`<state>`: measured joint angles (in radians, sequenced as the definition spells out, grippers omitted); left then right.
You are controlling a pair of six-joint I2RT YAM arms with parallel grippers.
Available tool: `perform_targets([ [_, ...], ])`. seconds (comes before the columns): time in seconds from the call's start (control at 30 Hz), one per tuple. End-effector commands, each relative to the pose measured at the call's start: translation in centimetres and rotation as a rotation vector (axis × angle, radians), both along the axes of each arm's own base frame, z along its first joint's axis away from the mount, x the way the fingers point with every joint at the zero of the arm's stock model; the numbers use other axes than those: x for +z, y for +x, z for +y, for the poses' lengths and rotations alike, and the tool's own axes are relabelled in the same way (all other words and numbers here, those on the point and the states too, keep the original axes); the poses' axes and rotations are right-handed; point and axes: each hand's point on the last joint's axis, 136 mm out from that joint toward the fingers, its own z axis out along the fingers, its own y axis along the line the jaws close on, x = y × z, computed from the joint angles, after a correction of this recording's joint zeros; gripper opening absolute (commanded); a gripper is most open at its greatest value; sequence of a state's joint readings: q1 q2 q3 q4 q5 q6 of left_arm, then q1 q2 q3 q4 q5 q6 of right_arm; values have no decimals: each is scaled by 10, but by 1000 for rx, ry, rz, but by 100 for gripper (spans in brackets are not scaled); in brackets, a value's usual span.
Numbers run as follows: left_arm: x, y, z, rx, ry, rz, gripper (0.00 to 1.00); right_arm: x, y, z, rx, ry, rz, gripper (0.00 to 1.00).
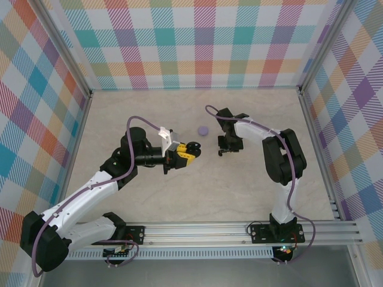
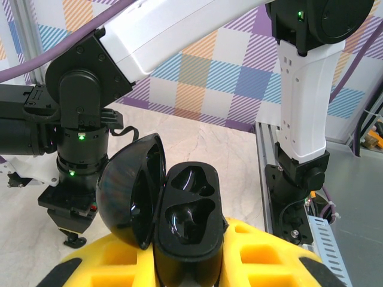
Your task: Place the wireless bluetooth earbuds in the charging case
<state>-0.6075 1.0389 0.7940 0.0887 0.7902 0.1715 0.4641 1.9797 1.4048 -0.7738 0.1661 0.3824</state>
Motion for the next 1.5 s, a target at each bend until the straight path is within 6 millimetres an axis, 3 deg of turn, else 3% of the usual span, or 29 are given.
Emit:
perform_targets([
  [0.0, 2, -2, -4, -8, -17, -10, 5, 16, 2, -6, -19, -8, -26, 33],
  [0.37, 3, -2, -4, -9, -22, -6, 5, 27, 6, 24, 41, 158, -55, 33],
  [0.83, 2, -3, -4, -9, -22, -1, 5, -3, 18, 29, 29, 130, -1, 32],
  [1.07, 2, -3, -4, -7, -20, -2, 5, -11, 15, 12, -3, 35, 12, 31],
  [1.47, 4, -2, -5, -10, -21, -4, 5, -4, 10, -12, -22, -79, 13, 27],
])
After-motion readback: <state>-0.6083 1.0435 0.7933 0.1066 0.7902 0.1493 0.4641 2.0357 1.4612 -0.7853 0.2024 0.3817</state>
